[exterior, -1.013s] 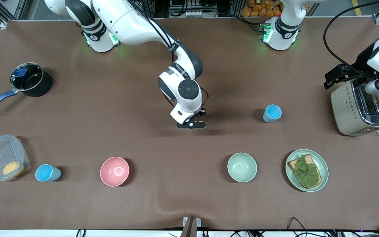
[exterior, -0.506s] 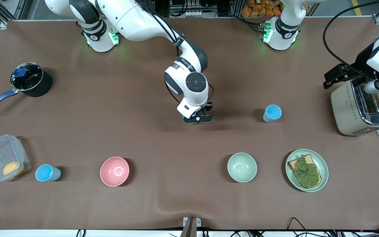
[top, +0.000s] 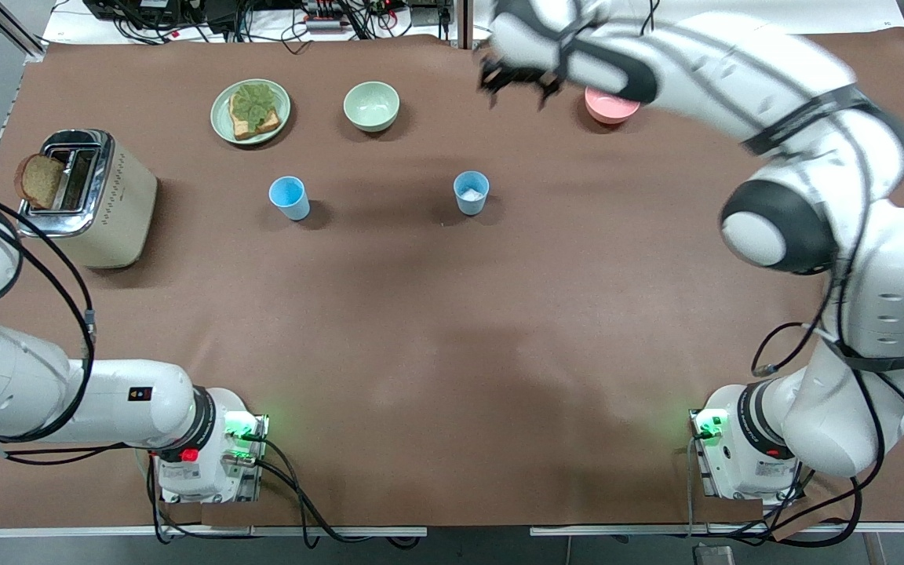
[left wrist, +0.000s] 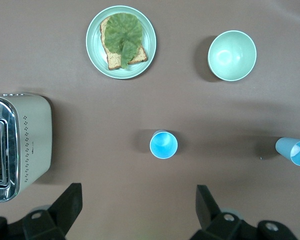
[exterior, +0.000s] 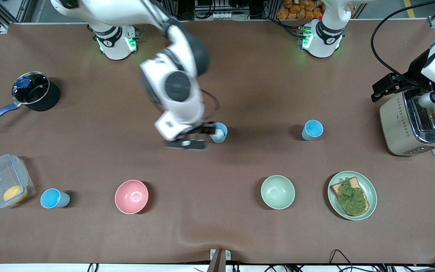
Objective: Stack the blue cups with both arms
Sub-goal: 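Open the right gripper and draw the right arm back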
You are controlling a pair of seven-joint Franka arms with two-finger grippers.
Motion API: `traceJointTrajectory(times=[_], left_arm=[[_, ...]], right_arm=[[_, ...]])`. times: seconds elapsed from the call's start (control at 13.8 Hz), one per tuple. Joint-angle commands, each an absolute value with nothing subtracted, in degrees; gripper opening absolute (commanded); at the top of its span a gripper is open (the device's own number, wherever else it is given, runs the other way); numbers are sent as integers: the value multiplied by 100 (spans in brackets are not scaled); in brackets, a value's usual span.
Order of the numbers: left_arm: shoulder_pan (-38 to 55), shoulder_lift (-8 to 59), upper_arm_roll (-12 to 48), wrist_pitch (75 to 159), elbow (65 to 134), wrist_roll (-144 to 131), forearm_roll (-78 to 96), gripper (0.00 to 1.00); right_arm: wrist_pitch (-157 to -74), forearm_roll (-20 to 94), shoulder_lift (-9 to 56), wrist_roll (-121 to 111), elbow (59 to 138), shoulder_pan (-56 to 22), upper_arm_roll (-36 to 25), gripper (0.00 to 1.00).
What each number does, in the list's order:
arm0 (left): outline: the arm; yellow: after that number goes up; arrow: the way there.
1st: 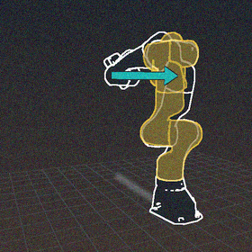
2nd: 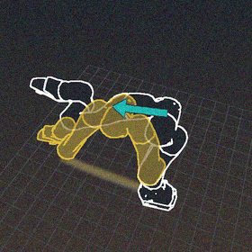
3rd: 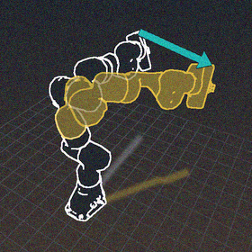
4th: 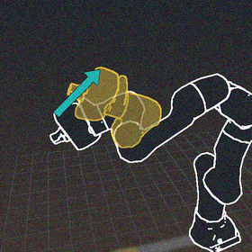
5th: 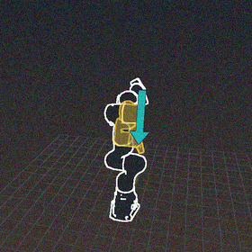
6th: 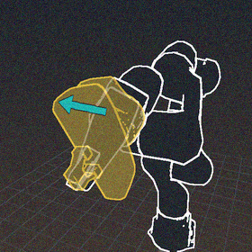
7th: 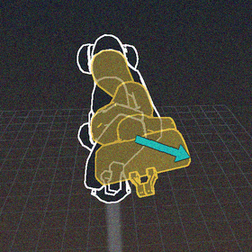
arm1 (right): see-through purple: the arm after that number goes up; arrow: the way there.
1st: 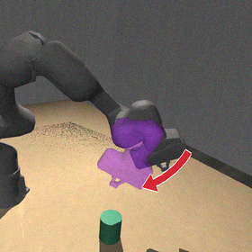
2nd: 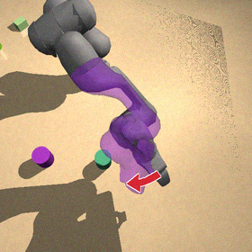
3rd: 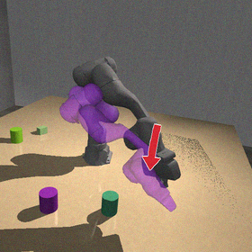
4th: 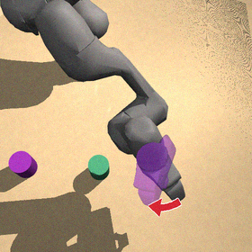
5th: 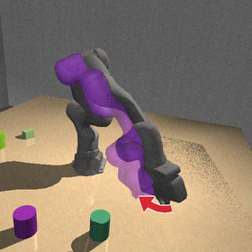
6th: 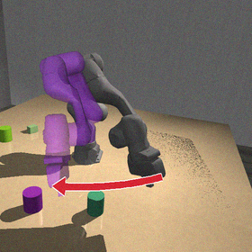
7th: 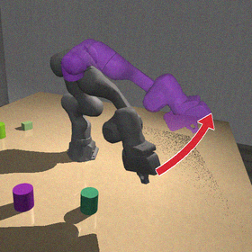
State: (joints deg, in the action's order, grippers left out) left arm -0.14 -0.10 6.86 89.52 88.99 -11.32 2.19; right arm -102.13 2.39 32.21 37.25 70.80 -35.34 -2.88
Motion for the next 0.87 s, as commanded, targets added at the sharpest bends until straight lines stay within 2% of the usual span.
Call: traceJointTrajectory(times=[0.0, 0.51, 0.65, 0.8], left_arm=[[-53, -18, 686, 8842, 8833, -1187, 352, 100], [-44, -18, 686, 8833, 8850, -1187, 343, 100], [-44, -9, 686, 8842, 8833, -1204, 325, 100], [-35, -9, 703, 8842, 8868, -1213, 290, 100]], right_arm=[[-10266, 131, 2664, 2825, 7699, -2737, -194, 100], [-10099, 123, 1505, 1486, 8770, -1241, -220, 100], [-9758, 62, 1407, 1424, 8702, -802, -211, 100], [-9449, 53, 1240, 1240, 8683, -730, -228, 100]])
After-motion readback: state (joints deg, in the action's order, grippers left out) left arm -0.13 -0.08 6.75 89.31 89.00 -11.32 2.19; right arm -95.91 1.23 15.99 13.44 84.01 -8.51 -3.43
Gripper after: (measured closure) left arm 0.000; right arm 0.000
